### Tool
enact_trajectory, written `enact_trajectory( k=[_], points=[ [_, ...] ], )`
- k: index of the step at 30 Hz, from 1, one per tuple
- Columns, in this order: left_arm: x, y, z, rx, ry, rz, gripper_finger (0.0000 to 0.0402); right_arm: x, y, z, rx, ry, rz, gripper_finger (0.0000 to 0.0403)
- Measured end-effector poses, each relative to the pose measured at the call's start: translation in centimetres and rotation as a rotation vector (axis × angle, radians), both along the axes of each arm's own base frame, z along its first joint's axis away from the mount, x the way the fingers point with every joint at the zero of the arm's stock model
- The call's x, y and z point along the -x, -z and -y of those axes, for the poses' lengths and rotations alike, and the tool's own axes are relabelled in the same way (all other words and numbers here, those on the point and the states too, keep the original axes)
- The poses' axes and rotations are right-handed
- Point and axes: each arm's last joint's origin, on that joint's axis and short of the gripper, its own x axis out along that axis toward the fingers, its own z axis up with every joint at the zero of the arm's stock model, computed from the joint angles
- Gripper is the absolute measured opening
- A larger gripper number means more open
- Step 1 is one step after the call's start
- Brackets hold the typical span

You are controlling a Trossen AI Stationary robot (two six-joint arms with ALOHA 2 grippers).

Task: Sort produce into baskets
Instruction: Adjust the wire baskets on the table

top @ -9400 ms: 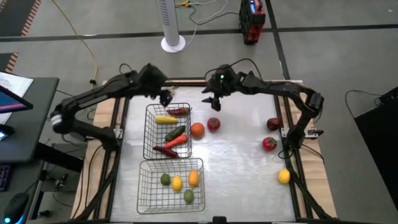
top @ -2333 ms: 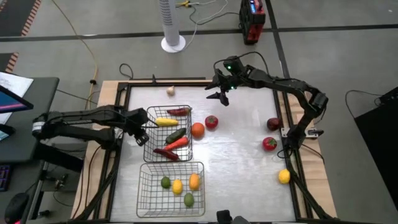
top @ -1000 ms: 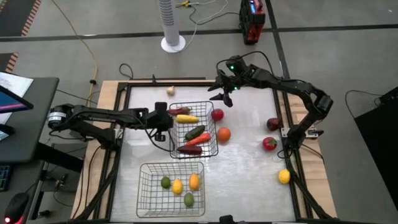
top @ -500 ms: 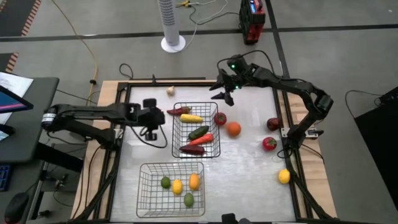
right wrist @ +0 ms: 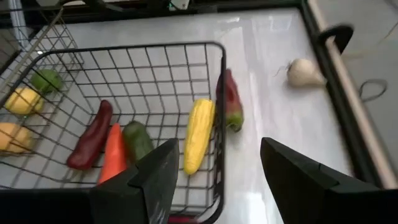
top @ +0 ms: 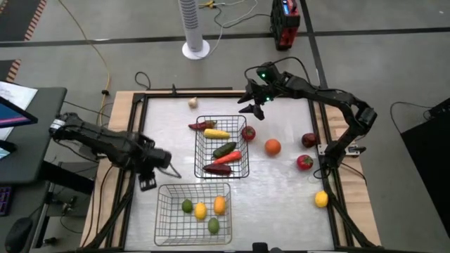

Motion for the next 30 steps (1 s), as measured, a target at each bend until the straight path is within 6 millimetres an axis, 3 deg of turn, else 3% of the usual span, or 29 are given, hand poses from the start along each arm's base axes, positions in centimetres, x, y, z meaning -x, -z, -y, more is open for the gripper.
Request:
enact_trajectory(
  k=[7,15,23,30],
  points=[
    [-0.1,0.1,4.5,0.02,0.058,0.131,0.0083,-0.1,0.2,-0.5,-0.054,0.044,-0.045,0.0255],
    [-0.6,1.5,7.7,-0.032,0.187,0.19,0.0083,0.1,0.0,-0.1,-0.055,0.07,-0.037,0.0255],
    [-2.4,4.7,9.4,-0.127,0.314,0.133,0.0083,0.4,0.0,0.3,-0.061,0.106,-0.042,0.0255],
    [-4.7,6.0,8.6,-0.234,0.223,0.19,0.0083,0.2,0.0,0.2,-0.073,0.113,-0.045,0.0255]
  ],
)
